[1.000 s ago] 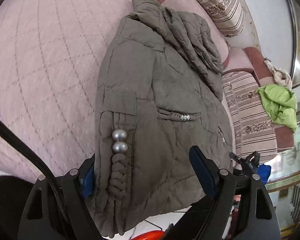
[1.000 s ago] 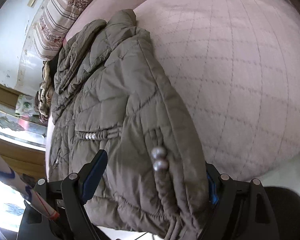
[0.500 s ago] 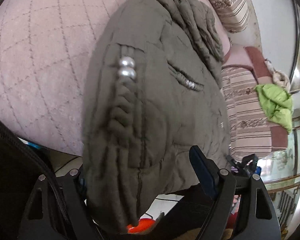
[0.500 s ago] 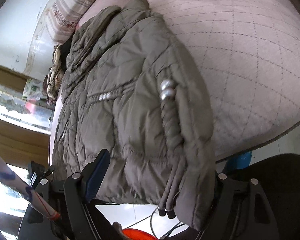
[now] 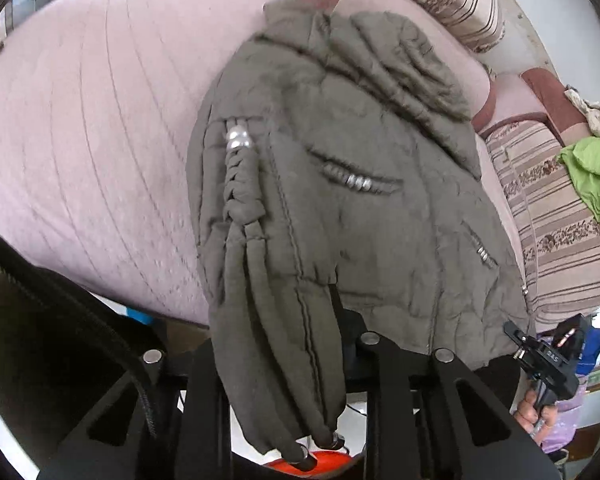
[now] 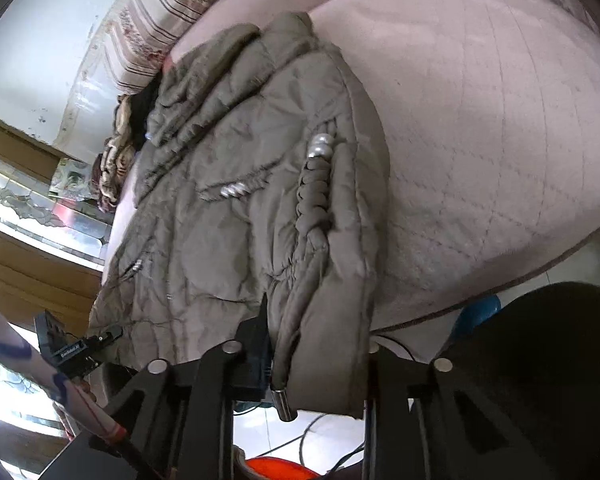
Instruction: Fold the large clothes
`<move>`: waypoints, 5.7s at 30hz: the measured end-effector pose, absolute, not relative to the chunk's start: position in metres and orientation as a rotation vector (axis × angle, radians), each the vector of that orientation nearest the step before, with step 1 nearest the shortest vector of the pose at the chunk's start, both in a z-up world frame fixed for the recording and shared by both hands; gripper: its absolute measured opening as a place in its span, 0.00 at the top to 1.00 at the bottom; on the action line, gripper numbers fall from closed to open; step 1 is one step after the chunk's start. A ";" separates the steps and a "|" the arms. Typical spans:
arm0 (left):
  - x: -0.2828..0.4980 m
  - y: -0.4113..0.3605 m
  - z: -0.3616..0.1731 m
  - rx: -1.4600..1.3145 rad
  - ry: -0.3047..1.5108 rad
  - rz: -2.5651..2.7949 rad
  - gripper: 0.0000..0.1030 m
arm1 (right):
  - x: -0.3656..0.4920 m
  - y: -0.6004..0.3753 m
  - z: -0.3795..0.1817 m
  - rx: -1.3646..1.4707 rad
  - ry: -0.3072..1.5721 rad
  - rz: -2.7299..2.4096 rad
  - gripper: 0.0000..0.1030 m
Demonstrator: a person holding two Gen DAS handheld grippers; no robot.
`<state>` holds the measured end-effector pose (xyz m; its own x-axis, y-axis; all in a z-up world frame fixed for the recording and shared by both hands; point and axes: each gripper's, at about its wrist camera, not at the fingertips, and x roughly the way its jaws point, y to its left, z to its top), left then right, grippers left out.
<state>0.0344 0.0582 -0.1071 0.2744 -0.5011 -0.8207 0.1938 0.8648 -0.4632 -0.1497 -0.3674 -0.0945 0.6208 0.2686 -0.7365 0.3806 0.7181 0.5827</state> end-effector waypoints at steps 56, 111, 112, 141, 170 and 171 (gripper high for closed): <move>0.511 -0.151 -0.095 0.059 1.069 0.068 0.78 | 0.344 -0.534 -0.078 0.659 0.869 -0.427 0.81; 0.294 -0.044 -0.026 -0.112 0.953 -0.185 0.30 | 0.318 -0.379 0.032 0.268 0.749 -0.271 0.33; 0.289 -0.039 -0.032 -0.105 0.955 -0.176 0.30 | 0.325 -0.367 0.029 0.254 0.757 -0.261 0.33; 0.312 -0.022 -0.072 -0.024 0.958 -0.161 0.30 | 0.442 -0.356 -0.106 0.243 0.939 -0.471 0.24; 0.338 0.027 -0.090 -0.167 1.043 -0.110 0.30 | 0.499 -0.252 -0.103 -0.001 1.027 -0.413 0.13; 0.339 0.027 -0.091 -0.175 1.047 -0.116 0.30 | 0.501 -0.252 -0.109 -0.008 1.043 -0.416 0.11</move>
<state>0.3391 0.0269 -0.0908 0.4956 -0.1779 -0.8501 0.0117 0.9801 -0.1982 0.5010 -0.2523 -0.1091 0.4332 -0.3381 -0.8355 0.3302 0.9221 -0.2020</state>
